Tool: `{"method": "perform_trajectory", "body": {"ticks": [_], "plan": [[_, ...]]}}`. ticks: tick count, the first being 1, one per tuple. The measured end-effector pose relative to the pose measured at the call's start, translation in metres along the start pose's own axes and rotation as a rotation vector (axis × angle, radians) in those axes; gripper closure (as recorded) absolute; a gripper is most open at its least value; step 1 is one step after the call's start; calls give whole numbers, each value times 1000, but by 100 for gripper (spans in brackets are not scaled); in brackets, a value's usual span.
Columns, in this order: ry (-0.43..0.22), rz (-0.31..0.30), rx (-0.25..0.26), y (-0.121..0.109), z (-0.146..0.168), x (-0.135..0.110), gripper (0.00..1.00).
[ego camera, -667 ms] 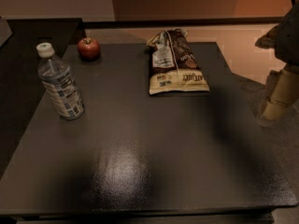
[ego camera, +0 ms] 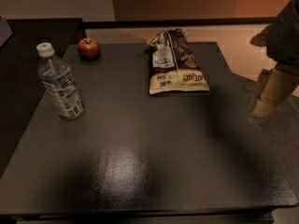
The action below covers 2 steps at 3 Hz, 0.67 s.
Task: Move brown chip bag near blue plastic bottle
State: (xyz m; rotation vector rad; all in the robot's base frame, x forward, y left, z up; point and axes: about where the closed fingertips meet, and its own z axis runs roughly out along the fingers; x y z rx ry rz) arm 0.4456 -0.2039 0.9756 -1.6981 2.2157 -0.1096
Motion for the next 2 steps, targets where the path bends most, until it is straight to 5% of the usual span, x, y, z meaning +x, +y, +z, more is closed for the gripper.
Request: {"method": "perform_trajectory", "body": {"ticks": [2], "plan": [[-67, 155, 53, -39, 28, -34, 0]]}}
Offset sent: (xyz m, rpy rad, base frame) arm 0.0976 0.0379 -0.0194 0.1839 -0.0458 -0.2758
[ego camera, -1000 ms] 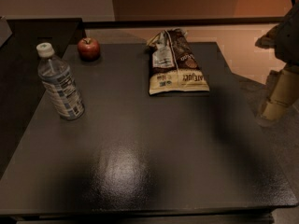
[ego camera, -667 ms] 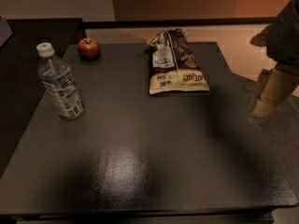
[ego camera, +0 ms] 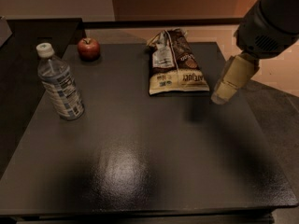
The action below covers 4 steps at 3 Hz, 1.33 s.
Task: Move brown chip bag near blue plastic bottle
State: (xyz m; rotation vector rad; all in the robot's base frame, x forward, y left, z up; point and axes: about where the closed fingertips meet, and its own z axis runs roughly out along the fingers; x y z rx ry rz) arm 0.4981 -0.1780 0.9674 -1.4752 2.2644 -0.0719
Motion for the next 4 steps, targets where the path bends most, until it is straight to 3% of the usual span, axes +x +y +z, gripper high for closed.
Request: {"method": "perform_trajectory", "body": {"ticks": [2, 4], "plan": [[-44, 216, -40, -44, 48, -19, 0], [-87, 358, -58, -72, 97, -35, 0]]}}
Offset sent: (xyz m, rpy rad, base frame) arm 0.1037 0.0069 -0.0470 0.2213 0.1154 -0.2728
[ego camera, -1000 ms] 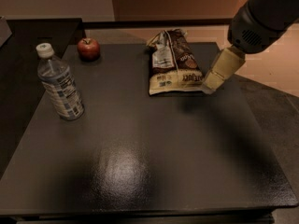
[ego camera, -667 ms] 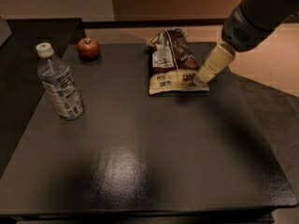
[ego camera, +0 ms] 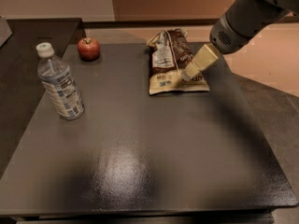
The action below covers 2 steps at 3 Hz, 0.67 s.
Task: Move brown chip bag near blue plastic bottle
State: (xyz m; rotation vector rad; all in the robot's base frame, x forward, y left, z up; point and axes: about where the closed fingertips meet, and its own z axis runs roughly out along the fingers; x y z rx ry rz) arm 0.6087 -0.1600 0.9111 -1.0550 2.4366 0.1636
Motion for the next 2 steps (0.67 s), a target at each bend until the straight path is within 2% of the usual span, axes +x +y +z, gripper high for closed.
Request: {"method": "perform_trajectory", "body": {"ticks": [2], "plan": [[-21, 49, 3, -8, 45, -23, 0]]}}
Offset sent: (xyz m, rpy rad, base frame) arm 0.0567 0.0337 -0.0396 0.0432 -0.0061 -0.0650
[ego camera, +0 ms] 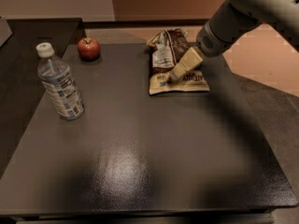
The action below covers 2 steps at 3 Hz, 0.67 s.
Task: Move brown chip bag near blue plastic bottle
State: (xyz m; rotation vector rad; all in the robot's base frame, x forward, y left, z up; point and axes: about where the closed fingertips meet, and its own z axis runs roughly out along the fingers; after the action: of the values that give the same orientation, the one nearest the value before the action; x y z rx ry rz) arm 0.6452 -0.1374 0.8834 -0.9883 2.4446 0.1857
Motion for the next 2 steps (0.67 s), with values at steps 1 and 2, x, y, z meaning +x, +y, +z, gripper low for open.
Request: {"method": "perform_trajectory", "body": {"ticks": [1, 2], "plan": [[14, 6, -12, 1, 31, -16, 0], [24, 13, -9, -2, 39, -19, 0]]}}
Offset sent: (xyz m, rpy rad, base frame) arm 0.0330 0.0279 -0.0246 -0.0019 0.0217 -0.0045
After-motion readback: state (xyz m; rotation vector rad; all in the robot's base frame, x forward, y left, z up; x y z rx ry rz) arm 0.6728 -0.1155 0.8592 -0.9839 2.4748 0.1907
